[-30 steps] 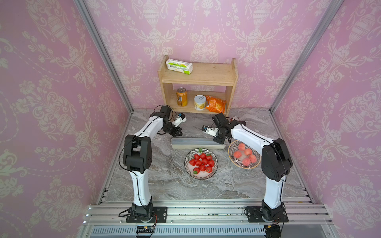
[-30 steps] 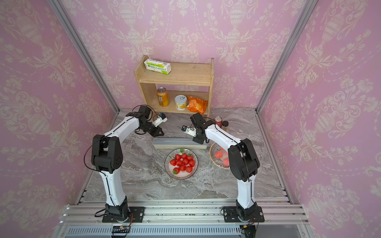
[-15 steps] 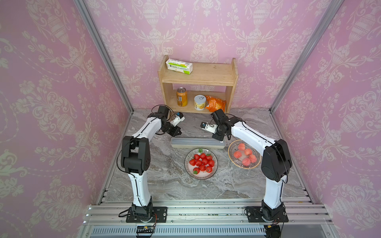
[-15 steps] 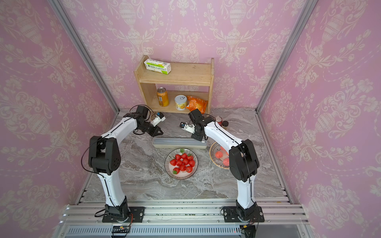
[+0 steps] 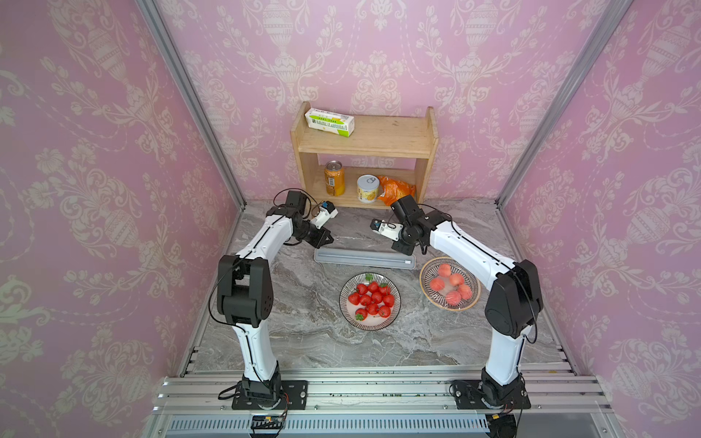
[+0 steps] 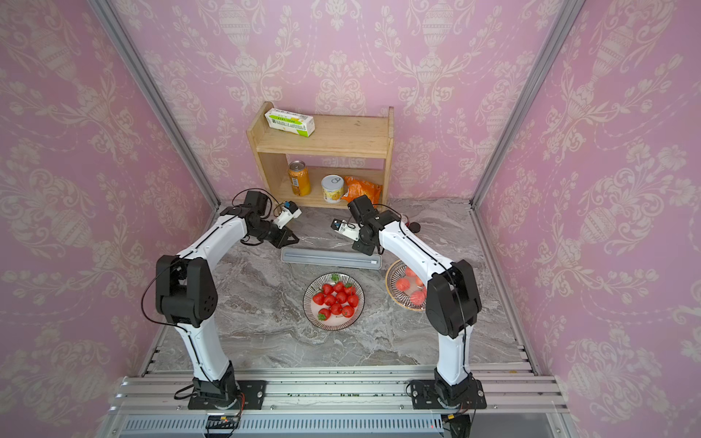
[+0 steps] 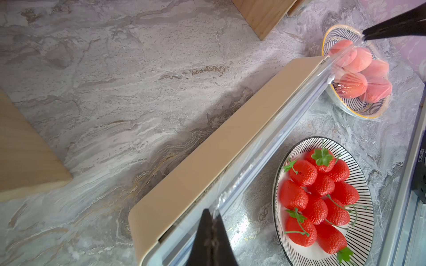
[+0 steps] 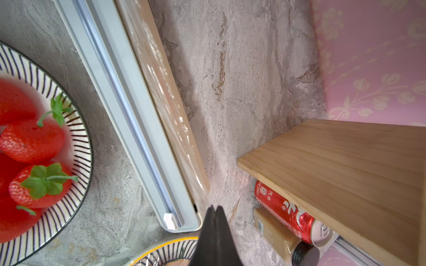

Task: Wrap the plate with plastic wrap
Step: Pull the plastic wrap from the plastic wrap cutting box.

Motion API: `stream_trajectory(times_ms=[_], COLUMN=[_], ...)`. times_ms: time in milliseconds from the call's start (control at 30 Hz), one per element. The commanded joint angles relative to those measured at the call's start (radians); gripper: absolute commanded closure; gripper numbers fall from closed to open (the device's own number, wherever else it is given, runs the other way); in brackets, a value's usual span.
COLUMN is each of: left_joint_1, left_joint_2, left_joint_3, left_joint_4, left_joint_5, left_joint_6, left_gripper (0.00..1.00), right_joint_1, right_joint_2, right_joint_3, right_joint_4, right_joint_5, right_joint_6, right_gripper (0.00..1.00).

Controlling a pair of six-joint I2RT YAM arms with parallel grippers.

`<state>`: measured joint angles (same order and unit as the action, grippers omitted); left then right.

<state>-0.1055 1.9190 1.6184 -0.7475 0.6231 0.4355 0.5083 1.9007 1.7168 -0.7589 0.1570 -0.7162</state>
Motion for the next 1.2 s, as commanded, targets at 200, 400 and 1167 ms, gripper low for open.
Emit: stream_trajectory(times_ms=[200, 400, 1167], left_joint_1=[0.012, 0.012, 0.012], left_joint_2=[-0.077, -0.093, -0.082], left_joint_3=[0.008, 0.006, -0.026], left_joint_4=[0.022, 0.039, 0.05], left_joint_5=[0.036, 0.041, 0.018], left_joint_6=[-0.025, -0.035, -0.027], left_gripper=[1.0, 1.0, 1.0], right_joint_1=[-0.001, -0.001, 0.004], right_joint_2=[-0.057, -0.06, 0.227], right_joint_3=[0.082, 0.104, 0.266], right_joint_4=[-0.037, -0.053, -0.069], right_joint_5=[0.037, 0.031, -0.143], right_joint_6=[0.037, 0.036, -0.102], right_gripper=[1.0, 1.0, 0.32])
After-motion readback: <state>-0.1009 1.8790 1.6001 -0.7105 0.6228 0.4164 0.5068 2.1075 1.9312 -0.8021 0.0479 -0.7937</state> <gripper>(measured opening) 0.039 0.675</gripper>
